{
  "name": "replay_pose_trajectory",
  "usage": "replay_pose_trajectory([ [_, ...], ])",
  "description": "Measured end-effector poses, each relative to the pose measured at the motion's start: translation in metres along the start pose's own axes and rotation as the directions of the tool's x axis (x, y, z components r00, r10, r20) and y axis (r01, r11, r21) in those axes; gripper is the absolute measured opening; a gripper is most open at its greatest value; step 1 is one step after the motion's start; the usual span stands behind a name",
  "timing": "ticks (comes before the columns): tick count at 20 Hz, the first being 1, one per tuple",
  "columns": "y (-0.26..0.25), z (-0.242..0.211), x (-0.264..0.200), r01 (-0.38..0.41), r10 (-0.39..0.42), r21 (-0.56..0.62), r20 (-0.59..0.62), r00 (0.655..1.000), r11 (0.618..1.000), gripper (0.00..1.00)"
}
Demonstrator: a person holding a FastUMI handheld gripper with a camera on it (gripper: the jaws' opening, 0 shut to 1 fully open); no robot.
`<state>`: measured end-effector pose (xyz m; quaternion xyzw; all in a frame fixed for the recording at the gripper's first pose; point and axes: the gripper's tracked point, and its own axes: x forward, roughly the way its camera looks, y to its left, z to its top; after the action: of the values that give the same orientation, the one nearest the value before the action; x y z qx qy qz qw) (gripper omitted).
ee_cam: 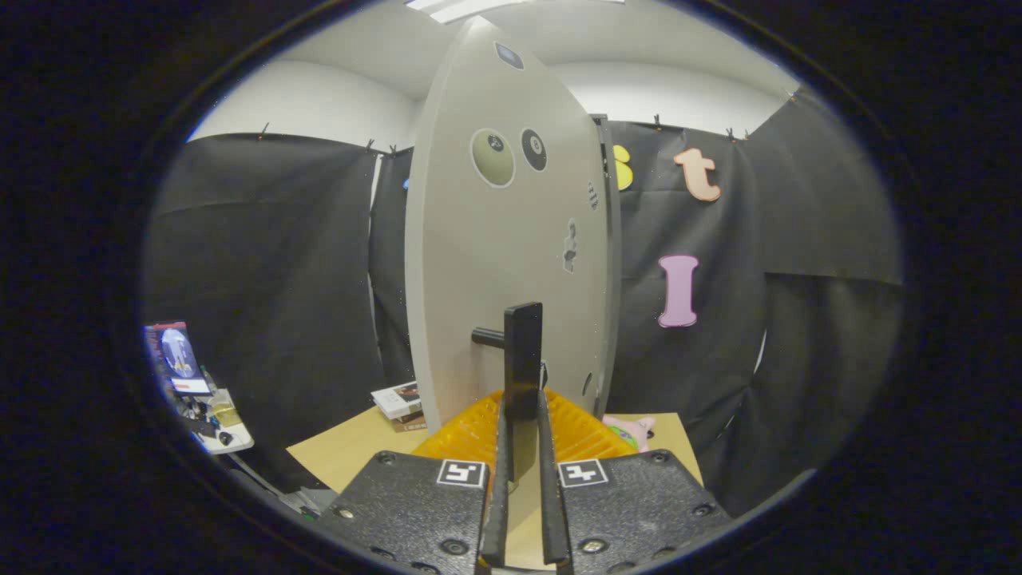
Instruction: Open the shoe cabinet door, grab the shoes and put them into the shoe cabinet, then close the shoe cabinet door.
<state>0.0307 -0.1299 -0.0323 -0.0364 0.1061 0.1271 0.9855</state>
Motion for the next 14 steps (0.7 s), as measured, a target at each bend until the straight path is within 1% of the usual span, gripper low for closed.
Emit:
replay_pose_trajectory([
  [4,-0.042,0.002,-0.012,0.049,-0.051,0.076,0.031,0.998,0.996,0.13],
  [8,-0.102,0.008,-0.018,0.163,-0.169,0.103,0.055,0.984,0.981,0.08],
  [9,-0.1,0.007,-0.016,0.121,-0.128,0.117,0.047,0.991,0.986,0.04],
  [10,-0.095,0.007,-0.015,0.078,-0.087,0.152,0.05,0.995,0.985,0.04],
  [11,-0.09,0.006,-0.014,0.048,-0.057,0.191,0.044,0.997,0.98,0.07],
  [12,-0.093,0.005,-0.018,0.047,-0.054,0.207,0.031,0.998,0.977,0.07],
  [14,-0.099,0.009,-0.029,0.097,-0.106,0.192,0.04,0.994,0.977,0.12],
])
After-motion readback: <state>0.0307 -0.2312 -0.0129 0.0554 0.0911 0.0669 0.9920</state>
